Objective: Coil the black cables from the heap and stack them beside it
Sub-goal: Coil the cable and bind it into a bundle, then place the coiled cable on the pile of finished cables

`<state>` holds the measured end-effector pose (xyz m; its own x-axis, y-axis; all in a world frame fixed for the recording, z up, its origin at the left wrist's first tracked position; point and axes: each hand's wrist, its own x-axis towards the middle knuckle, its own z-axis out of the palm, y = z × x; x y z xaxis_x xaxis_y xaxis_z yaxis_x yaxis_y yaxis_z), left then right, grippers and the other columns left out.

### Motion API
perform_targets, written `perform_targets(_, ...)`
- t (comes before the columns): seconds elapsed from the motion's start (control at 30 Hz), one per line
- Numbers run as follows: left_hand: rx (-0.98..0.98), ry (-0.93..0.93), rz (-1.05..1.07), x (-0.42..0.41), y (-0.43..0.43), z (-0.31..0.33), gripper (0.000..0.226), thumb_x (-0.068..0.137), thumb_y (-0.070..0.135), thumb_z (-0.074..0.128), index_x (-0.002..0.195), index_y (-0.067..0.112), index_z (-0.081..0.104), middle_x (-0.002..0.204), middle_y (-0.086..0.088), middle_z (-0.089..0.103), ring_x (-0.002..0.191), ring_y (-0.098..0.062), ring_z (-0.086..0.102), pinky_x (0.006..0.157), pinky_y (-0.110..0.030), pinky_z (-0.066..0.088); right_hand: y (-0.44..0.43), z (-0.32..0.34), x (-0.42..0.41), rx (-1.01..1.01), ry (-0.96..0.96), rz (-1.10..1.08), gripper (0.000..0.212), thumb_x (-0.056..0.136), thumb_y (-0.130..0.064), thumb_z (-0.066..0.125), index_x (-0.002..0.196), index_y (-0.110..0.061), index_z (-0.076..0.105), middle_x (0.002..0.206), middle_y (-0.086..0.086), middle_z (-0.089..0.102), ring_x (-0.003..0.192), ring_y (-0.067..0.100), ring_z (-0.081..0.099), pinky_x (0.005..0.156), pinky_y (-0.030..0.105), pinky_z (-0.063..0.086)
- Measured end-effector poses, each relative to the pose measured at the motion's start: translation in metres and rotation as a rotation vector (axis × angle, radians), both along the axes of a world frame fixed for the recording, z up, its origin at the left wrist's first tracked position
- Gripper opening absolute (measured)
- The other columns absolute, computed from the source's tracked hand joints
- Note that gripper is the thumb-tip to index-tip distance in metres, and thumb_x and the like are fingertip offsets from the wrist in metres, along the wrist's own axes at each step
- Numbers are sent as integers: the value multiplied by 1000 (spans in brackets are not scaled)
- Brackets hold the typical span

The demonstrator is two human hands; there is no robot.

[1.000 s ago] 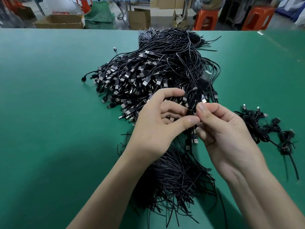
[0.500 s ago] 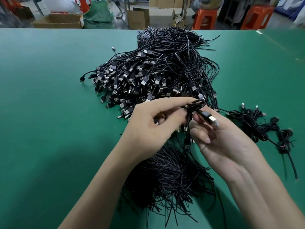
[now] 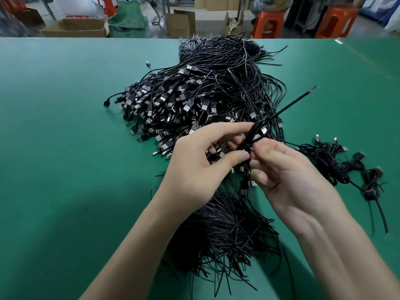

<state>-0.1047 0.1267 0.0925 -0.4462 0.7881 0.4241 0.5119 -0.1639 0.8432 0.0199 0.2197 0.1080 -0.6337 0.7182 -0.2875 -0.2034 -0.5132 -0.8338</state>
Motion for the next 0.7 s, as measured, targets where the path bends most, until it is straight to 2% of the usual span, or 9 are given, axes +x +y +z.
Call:
perform_targets(0.1,18,42,5,0,-1,1,32,88,6,79,116,23,76,102,13,76,100,-4,70,85,-9,46,5,2,2,-60,15,64,14,70,-10,70,57,-16,72,60,-2,57,50,4,41,38,11,29)
perform_targets(0.2,64,111,17,-2,-3,1,29,91,2,75,113,21,77,108,14,76,109,-12,70,94,-24,52,3,1,0,-386,178,153,11,68,-6,69,57,-6,67,60,-1,49,43,3,32,35,11,24)
perform_targets(0.3,123,226,22,-9,-4,0,32,92,1,74,111,26,76,113,15,71,115,-18,64,100,-31,48,0,-1,-1,-473,241,191,12,67,-2,70,58,-2,63,61,1,48,41,4,32,34,13,26)
perform_targets(0.4,112,275,54,-15,-4,-3,29,93,7,75,109,31,77,109,6,61,111,-22,58,98,-31,44,2,-8,-2,-465,231,182,16,78,-3,65,62,-2,62,65,-1,43,42,4,33,35,14,29)
perform_targets(0.47,108,263,40,-15,-3,-4,27,93,6,73,110,26,80,104,4,60,103,-18,59,91,-21,42,2,-12,-1,-410,204,173,17,84,-8,64,67,-4,67,68,-2,44,45,4,35,37,16,33)
perform_targets(0.53,110,229,26,-12,-2,-6,26,94,2,72,111,20,80,104,3,65,104,-15,63,88,-13,41,2,-12,-1,-326,174,200,14,86,-17,66,83,-5,72,74,1,54,53,7,42,42,18,39)
perform_targets(0.63,116,168,0,-7,1,-9,22,96,-2,69,107,12,81,112,0,70,112,-15,66,91,-19,48,6,-9,3,-193,159,299,34,88,-31,70,116,-11,68,87,4,64,69,12,58,54,24,51)
perform_targets(0.7,102,132,-37,-4,2,-8,23,97,-4,67,109,10,80,118,1,73,117,-14,67,96,-24,51,15,-8,8,-105,125,272,34,87,-27,71,118,-11,69,91,6,67,73,13,63,57,24,54)
